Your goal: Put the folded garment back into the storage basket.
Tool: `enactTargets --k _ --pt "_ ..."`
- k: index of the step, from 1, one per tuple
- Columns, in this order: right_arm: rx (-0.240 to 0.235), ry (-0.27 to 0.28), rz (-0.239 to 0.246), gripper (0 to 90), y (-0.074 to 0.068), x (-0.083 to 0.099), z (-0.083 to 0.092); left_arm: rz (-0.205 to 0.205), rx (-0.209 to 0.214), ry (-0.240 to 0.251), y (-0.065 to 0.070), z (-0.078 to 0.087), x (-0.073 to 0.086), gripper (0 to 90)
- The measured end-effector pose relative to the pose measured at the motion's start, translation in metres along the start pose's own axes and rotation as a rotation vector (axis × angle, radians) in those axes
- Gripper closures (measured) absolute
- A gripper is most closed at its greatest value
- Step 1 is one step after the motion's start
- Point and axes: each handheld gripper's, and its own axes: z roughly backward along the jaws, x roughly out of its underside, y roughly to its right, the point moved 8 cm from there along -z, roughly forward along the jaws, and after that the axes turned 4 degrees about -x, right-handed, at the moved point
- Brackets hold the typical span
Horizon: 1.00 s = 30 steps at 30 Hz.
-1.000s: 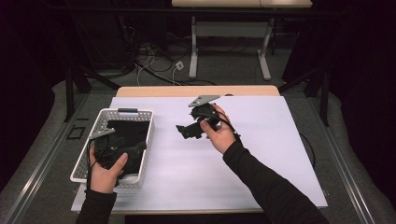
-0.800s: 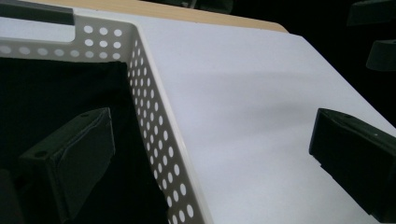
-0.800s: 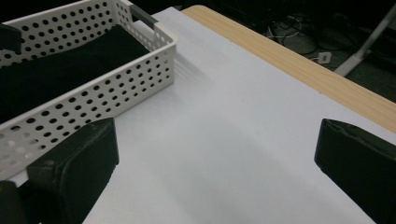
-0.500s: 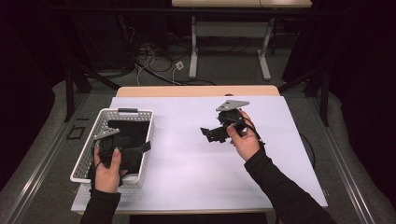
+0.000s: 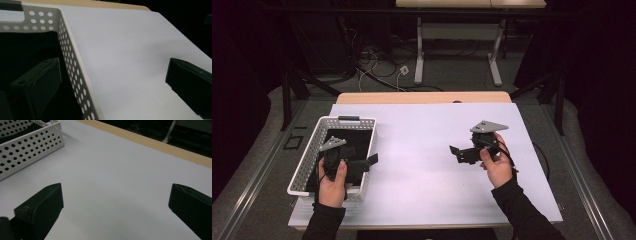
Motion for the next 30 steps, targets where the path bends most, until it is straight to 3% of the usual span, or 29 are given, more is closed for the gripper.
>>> enactTargets --k 5,13,22,30 --pt "0.012 0.008 -0.047 0.0 0.010 0.017 0.013 -0.011 0.010 0.010 0.005 0.000 0.000 0.3" --pt "0.057 0.003 -0.070 0.0 0.022 0.042 0.032 -0.027 0.019 0.012 0.011 -0.003 0.003 0.3" --pt "0.110 0.001 -0.091 0.0 0.039 0.070 0.035 -0.028 0.017 0.010 0.009 -0.004 0.005 0.4" --pt "0.122 0.004 -0.100 0.0 0.048 0.080 0.034 -0.030 0.029 0.015 0.010 -0.003 0.003 0.4"
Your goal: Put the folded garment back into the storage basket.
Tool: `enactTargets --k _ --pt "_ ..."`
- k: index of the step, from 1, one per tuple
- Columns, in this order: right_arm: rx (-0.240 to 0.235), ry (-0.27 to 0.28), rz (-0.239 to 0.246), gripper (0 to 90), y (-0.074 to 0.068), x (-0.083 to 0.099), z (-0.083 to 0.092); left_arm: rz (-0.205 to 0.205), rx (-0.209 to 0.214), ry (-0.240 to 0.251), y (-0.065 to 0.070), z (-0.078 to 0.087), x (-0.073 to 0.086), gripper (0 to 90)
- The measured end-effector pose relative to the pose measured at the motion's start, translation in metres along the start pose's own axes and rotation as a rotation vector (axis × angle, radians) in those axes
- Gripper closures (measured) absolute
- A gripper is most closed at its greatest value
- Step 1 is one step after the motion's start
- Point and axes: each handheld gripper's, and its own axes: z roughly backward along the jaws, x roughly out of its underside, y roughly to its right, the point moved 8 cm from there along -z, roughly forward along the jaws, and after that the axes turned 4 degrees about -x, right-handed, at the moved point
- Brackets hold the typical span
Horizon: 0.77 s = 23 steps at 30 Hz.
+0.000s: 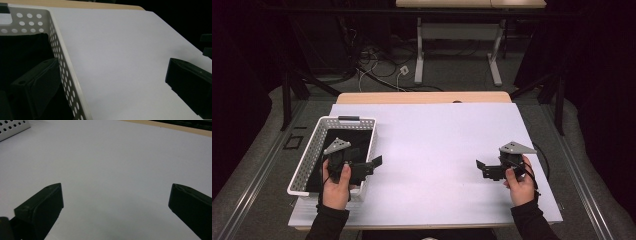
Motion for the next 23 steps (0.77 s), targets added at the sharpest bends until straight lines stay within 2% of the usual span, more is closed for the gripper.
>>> enactTargets --k 4,12,15,23 --pt "0.011 0.004 -0.016 0.0 0.008 0.004 -0.001 0.004 -0.004 0.002 -0.001 -0.001 0.000 0.8" --pt "0.044 -0.011 -0.088 0.0 0.029 0.017 -0.004 0.006 -0.010 0.009 -0.001 -0.003 -0.001 0.8" --pt "0.046 -0.011 -0.100 0.0 0.031 0.019 -0.003 0.009 -0.012 0.012 -0.002 -0.003 -0.001 0.8" --pt "0.047 -0.020 -0.091 0.0 0.030 0.021 -0.005 0.012 -0.008 0.013 -0.002 -0.003 -0.002 0.8"
